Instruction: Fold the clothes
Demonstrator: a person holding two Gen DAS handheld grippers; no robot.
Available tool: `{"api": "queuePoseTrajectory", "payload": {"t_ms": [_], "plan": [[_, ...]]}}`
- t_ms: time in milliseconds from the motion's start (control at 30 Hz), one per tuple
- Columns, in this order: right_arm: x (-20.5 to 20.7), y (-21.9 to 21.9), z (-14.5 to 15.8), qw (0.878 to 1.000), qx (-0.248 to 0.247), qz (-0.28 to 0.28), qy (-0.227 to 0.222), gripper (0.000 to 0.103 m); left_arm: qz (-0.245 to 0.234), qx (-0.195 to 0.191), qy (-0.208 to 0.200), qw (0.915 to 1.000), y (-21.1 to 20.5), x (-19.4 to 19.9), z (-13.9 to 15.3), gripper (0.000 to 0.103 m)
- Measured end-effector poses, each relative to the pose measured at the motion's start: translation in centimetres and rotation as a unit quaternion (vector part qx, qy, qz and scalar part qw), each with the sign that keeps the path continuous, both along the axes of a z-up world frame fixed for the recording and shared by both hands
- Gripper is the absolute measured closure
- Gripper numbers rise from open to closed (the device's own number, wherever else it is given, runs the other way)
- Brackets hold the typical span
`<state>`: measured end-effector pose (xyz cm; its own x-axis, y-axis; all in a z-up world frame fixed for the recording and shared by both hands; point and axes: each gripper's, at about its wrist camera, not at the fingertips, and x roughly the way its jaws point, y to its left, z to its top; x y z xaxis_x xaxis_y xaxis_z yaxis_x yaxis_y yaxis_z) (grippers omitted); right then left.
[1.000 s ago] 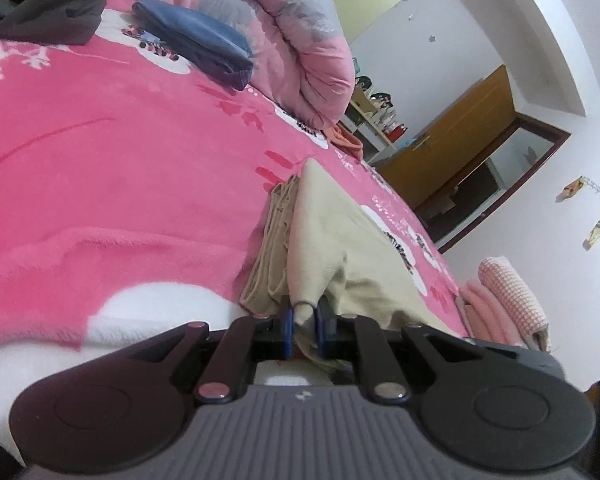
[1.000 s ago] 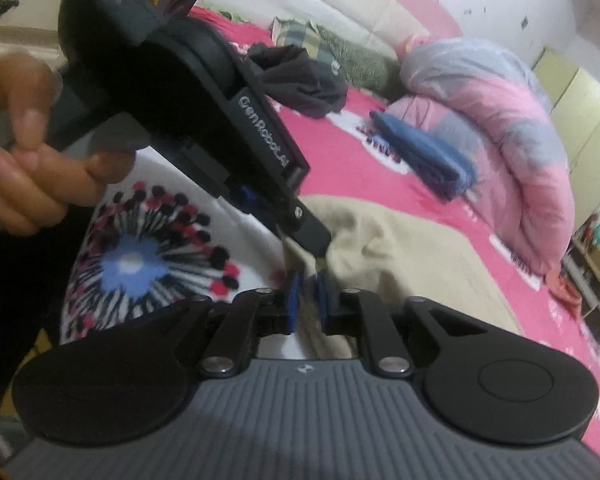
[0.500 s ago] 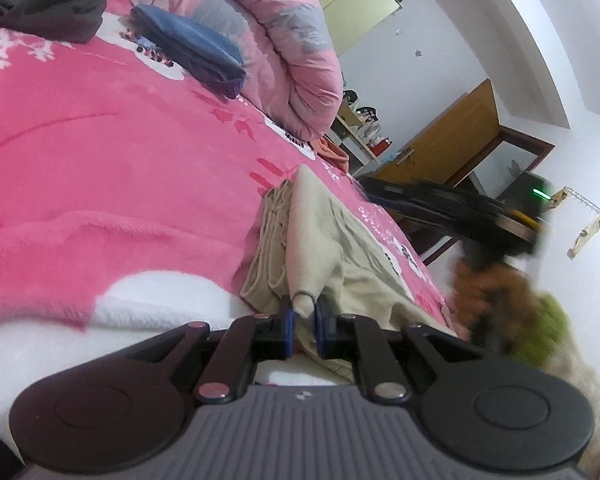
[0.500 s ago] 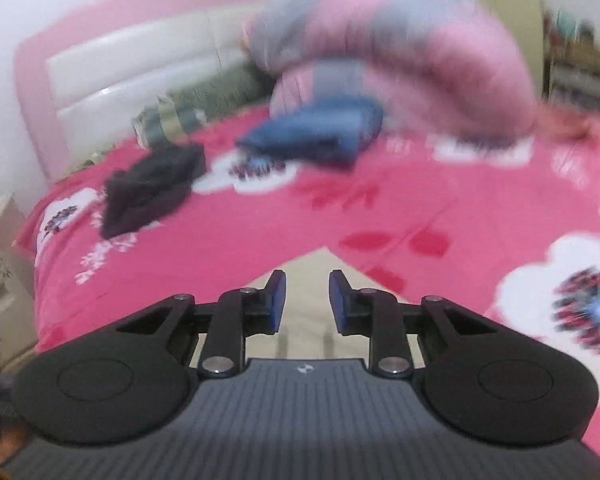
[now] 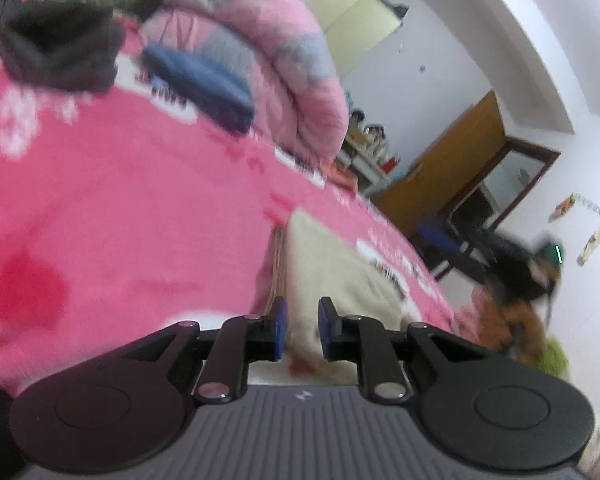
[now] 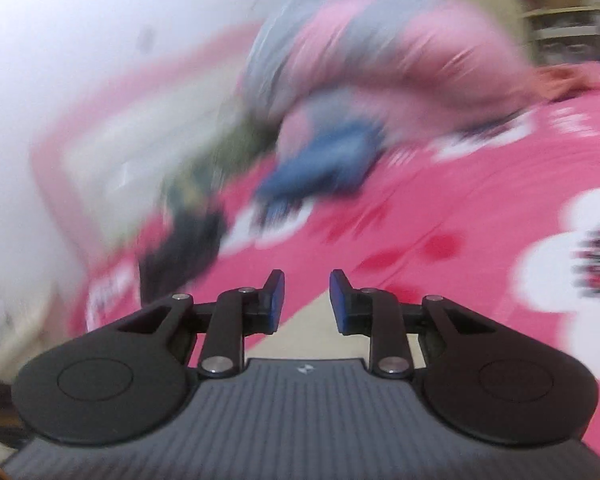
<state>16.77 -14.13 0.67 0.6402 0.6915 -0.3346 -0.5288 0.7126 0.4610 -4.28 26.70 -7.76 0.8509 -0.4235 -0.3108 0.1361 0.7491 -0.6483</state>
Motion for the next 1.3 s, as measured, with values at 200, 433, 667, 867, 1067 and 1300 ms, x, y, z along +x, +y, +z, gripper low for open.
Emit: {"api": "queuePoseTrajectory", "payload": {"t_ms": [200,433,667,867,1067,1300], "plan": [[-2.2,-9.5,-1.6,0.994,0.032,-0.093,0.044,0.078,-0.058,0.058,-0.017,0.9965,-5.6,5.2,3.0,0.084],[-1.2,-7.8,-7.1,0.996,0.008,-0.047,0.081,0.078,-0.066,0.134,0.068,0.9864,-9.6,8.7,0.8,0.088],[-2.0,-5.6,-8.9,0.993,-0.054,-0.034,0.097,0.077,-0.068,0.122,0.08,0.9871,-8.7,8.9,0.3,0.09],[-8.3,-5.5,-6.2,0.998,-0.022,0.023,0.057,0.078,-0.069,0.122,0.067,0.9878,-8.7,8.8,0.0,0.09],[-9.9,-4.0,-9.1,0.994,-0.063,-0.026,0.089,0.077,-0.066,0.155,0.046,0.9847,-8.8,8.0,1.2,0.086],[-15.5,-3.8,-4.8,0.997,-0.071,-0.017,0.002,0.075,-0.082,0.225,-0.043,0.97,-10.4,2.8,3.6,0.05]]}}
